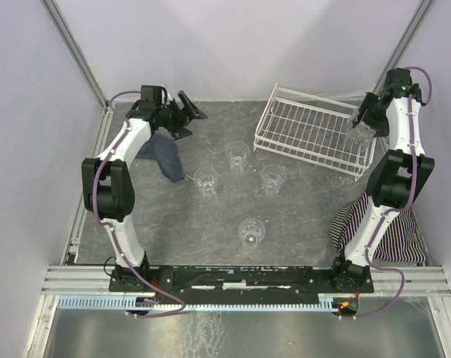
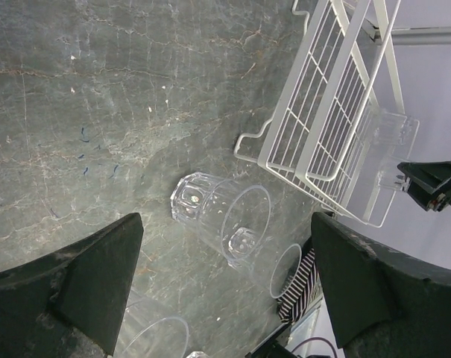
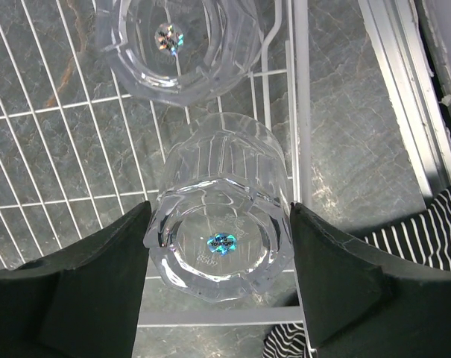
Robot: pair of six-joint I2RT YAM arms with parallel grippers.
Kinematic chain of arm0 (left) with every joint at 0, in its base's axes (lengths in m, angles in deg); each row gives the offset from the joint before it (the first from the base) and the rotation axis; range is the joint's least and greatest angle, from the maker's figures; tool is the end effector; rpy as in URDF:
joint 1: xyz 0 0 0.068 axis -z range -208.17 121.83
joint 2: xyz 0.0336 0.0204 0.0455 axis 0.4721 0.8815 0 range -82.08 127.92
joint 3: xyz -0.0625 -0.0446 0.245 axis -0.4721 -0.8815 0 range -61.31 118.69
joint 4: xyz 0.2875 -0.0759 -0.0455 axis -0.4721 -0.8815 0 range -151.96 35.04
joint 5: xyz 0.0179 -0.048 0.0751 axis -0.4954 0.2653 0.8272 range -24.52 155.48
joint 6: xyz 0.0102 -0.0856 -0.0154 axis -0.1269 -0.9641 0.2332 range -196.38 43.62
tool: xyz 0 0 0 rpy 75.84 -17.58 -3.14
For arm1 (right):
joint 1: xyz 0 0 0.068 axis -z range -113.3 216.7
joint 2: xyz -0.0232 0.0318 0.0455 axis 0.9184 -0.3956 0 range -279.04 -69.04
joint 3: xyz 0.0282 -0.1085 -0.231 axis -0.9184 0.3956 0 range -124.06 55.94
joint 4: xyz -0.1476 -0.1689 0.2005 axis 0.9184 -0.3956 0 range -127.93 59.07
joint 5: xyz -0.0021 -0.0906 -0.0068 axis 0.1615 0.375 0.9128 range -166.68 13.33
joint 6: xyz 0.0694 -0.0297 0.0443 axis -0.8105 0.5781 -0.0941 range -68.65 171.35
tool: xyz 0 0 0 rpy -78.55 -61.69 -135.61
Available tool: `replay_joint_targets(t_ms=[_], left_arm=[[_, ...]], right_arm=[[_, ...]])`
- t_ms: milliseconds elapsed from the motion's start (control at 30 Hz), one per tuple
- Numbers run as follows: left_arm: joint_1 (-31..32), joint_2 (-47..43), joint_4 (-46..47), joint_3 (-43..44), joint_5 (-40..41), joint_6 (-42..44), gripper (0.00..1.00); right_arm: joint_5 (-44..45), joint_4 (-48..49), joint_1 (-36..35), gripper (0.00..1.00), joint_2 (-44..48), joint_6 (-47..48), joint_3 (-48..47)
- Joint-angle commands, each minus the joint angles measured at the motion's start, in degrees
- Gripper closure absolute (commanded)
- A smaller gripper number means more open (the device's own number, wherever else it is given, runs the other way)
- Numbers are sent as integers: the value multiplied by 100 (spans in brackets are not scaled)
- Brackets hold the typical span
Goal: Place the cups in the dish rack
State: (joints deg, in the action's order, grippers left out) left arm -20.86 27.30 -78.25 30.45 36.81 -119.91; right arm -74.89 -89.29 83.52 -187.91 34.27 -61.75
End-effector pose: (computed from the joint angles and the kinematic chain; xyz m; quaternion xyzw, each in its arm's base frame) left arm 0.4920 -0.1007 0.2242 -0.1762 0.8696 -0.3762 0.2668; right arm 0.4818 -0.1483 0.2536 0.2853 0.9217 -0.0145 0.2626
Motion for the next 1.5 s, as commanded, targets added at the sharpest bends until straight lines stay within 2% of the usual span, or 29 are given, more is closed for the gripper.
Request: replay_joint_targets(t_ms=[0,333,600,733,967,1100,1167,1267,1467], left_arm=[[3,54,32,335,7,232,1],[-2,87,-57,435,71,291,1],[6,92,-189,510,151,380,1],[-1,84,-198,506,142,380,1],[7,27,-239,460,169,415,1],[-5,16,-240,442,91,423,1],[-4,-64,-214,362,137,417,1],[-34,-159,-84,181,112,404,1],[-35,-170,-147,45,39,575,1]], right_arm=[[-41,212,21,99,-237,-143,-386],[230,291,-155,99,-418,-83,-424],[887,299,-285,99,-454,86,-401],[859,221,-315,92,-534,92,-422],[764,225,-336,93,-562,57,-409],[731,196,-333,80,-564,60,-412],[688,192,-329,63,-532,59,-399],[666,232,-332,45,-415,66,-321],[718,178,-329,24,-268,46,-309]])
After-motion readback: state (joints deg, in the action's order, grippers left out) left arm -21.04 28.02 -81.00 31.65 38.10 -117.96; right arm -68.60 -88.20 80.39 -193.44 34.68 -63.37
